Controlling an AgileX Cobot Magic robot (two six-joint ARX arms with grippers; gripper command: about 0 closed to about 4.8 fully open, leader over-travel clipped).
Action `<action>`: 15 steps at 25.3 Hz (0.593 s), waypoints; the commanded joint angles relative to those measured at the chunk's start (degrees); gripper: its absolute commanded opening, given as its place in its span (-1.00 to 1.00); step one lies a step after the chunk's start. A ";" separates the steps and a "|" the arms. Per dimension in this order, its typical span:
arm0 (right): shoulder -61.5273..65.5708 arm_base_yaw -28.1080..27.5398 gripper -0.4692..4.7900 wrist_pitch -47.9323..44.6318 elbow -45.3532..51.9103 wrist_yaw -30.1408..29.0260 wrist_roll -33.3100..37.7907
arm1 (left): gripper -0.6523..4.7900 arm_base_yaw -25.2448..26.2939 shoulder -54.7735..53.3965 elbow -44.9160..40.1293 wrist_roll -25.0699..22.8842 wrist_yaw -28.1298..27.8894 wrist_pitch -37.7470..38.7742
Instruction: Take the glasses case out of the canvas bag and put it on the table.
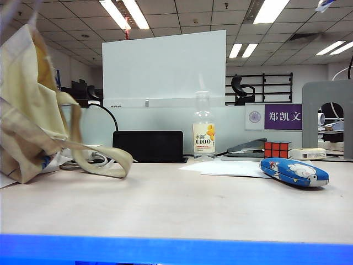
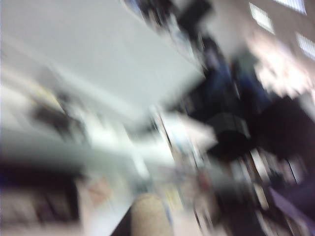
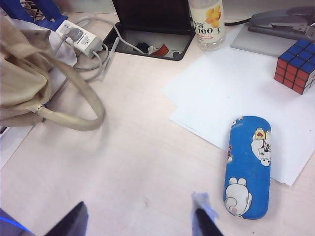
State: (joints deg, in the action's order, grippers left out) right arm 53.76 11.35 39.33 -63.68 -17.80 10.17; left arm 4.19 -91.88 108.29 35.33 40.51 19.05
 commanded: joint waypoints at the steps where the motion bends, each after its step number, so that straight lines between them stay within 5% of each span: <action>1: -3.34 1.36 0.19 -2.80 1.60 -0.15 -0.72 | -0.42 -7.54 0.15 -0.46 -15.19 0.22 20.06; 3: -6.16 2.58 0.02 -5.09 3.93 0.42 -0.92 | -0.50 -12.96 0.66 -2.01 -23.71 -8.09 26.99; 6: -11.21 2.89 -0.25 -6.60 7.89 1.88 -1.60 | -0.55 -21.29 2.27 -5.79 -30.71 -18.32 27.28; 8: -15.15 2.91 -0.31 -6.99 11.04 2.03 -1.18 | -0.55 -23.08 3.32 -8.17 -29.73 -19.85 22.88; 12: -24.83 2.91 -0.32 -6.60 18.80 4.90 1.73 | -0.55 -23.67 4.42 -14.62 -19.82 -18.97 9.38; 15: -33.38 2.84 -0.32 -5.07 23.17 6.03 2.05 | -0.55 -23.61 4.39 -19.28 -20.41 -20.39 6.29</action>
State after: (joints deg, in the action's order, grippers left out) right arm 23.27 14.20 34.11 -41.45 -11.99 11.60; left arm -18.81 -87.13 91.39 14.92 20.86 25.50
